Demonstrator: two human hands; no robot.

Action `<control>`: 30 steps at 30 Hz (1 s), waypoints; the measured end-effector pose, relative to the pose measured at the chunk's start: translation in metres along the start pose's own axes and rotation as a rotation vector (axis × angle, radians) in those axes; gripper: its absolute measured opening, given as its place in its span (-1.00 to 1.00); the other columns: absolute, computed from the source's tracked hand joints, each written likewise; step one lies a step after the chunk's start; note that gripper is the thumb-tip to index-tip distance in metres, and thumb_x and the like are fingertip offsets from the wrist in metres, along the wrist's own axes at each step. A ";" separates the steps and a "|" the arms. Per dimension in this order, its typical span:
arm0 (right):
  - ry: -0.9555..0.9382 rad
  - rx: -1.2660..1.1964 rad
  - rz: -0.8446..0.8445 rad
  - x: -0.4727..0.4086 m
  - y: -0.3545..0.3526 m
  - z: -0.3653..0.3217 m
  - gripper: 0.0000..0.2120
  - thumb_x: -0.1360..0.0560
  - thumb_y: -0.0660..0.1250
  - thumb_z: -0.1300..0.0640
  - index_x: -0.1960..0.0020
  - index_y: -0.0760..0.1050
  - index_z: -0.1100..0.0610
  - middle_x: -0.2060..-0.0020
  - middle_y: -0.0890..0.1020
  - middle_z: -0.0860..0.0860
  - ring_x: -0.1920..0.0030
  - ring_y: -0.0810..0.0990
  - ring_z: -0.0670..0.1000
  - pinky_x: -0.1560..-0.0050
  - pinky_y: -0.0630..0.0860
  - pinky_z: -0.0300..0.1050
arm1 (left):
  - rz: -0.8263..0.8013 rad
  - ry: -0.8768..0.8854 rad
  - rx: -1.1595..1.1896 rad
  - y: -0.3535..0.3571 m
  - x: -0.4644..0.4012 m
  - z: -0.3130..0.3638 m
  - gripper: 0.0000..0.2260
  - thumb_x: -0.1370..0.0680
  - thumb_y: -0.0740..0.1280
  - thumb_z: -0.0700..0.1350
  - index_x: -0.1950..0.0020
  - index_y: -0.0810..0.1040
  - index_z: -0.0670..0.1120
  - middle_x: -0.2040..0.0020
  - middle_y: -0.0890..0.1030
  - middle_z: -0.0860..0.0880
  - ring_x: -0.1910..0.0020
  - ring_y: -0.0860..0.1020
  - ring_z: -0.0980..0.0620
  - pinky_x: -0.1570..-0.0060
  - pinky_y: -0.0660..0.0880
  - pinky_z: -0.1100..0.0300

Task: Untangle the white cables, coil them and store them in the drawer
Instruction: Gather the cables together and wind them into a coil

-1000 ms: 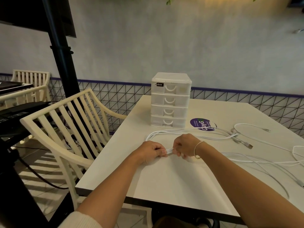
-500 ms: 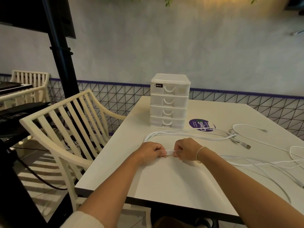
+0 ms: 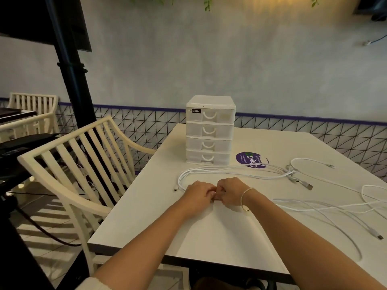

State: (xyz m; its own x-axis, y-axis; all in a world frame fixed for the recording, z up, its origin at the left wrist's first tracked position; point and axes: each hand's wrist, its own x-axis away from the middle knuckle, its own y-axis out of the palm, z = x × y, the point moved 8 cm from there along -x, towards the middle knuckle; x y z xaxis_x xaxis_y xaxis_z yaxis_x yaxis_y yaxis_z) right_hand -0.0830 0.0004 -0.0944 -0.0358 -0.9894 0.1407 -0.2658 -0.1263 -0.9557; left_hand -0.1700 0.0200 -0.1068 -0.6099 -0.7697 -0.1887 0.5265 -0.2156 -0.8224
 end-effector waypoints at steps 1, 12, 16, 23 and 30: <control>0.011 -0.002 0.001 0.000 0.001 0.000 -0.85 -0.54 0.24 0.00 0.11 0.47 0.07 -0.07 0.59 0.13 -0.08 0.52 0.11 0.00 0.42 -0.09 | 0.002 -0.020 0.011 0.001 0.001 0.004 -0.74 -0.56 0.15 -0.20 -0.05 0.63 -0.08 0.02 0.64 -0.08 -0.04 0.52 -0.07 -0.09 0.41 0.06; 0.012 -0.227 -0.134 0.023 -0.014 0.028 -0.91 -0.44 0.29 0.20 0.19 0.50 0.03 0.34 0.63 -0.08 0.46 0.47 -0.16 0.38 0.36 -0.36 | -0.075 -0.119 0.058 0.005 0.007 0.002 -0.80 -0.61 0.19 -0.13 -0.08 0.59 -0.13 -0.08 0.58 -0.07 -0.04 0.47 0.00 -0.15 0.30 0.16; -0.022 -0.172 -0.168 0.039 -0.029 0.056 -0.87 -0.47 0.32 0.17 0.24 0.46 0.03 0.28 0.65 -0.06 0.47 0.48 -0.10 0.35 0.37 -0.28 | -0.071 -0.127 0.030 0.004 0.008 0.004 -0.79 -0.61 0.18 -0.14 -0.04 0.60 -0.14 -0.06 0.59 -0.07 0.04 0.41 0.04 -0.08 0.25 0.18; 0.189 0.019 -0.133 0.075 -0.070 0.145 -0.77 -0.40 0.33 0.31 0.32 0.53 0.01 0.48 0.62 -0.12 0.48 0.52 -0.17 0.28 0.42 -0.42 | -0.070 -0.141 0.043 0.003 0.009 0.004 -0.78 -0.62 0.16 -0.13 -0.05 0.60 -0.14 -0.07 0.58 -0.08 0.03 0.43 0.01 -0.05 0.25 0.20; 0.322 0.331 -0.096 0.064 -0.072 0.143 -0.91 -0.47 0.32 0.13 0.07 0.59 0.08 0.01 0.64 0.01 0.10 0.56 -0.01 0.02 0.45 -0.23 | -0.059 -0.166 0.076 0.003 0.009 0.002 -0.78 -0.62 0.18 -0.11 -0.03 0.61 -0.12 -0.06 0.58 -0.10 0.00 0.42 -0.02 0.00 0.25 0.22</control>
State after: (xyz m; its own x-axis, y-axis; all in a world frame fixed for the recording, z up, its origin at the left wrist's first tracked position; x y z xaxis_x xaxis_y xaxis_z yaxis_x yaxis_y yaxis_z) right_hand 0.0711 -0.0645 -0.0538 -0.3368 -0.9062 0.2557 0.0371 -0.2841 -0.9581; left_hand -0.1728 0.0112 -0.1105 -0.5385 -0.8414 -0.0450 0.5397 -0.3034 -0.7853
